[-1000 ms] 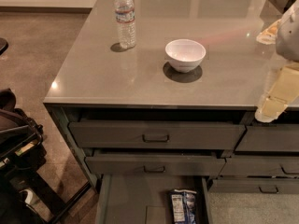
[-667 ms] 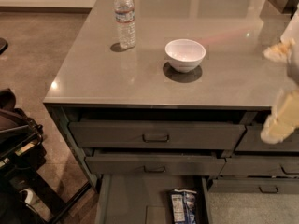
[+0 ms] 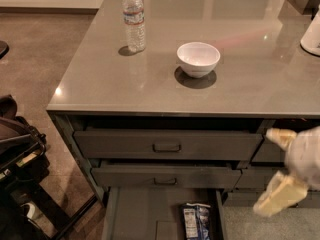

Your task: Pick blue chip bag from bottom drawer and place on counter

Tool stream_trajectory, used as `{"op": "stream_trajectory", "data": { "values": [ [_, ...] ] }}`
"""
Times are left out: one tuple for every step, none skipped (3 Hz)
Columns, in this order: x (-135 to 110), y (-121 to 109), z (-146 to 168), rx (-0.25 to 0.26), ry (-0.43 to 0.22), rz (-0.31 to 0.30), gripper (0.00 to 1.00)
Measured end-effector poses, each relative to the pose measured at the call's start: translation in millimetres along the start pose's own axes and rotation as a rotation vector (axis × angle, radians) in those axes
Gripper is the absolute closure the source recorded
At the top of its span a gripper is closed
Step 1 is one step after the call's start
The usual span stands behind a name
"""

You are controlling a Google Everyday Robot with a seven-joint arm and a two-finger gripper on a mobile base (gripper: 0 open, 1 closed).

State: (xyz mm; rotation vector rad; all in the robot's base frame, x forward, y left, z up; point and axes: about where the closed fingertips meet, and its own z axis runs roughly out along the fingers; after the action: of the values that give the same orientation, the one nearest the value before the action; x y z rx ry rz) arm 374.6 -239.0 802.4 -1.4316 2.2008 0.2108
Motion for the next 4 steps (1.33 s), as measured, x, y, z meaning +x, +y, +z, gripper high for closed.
{"op": "stream_trajectory", "data": {
  "values": [
    [23,25,25,-0.051,0.020,0.038,0.00],
    [22,31,28,-0.029,0.023,0.035,0.00],
    [33,51,83,-0.067,-0.030,0.087,0.00],
    [45,63,154,-0.121,-0.074,0.116,0.00]
  ]
}}
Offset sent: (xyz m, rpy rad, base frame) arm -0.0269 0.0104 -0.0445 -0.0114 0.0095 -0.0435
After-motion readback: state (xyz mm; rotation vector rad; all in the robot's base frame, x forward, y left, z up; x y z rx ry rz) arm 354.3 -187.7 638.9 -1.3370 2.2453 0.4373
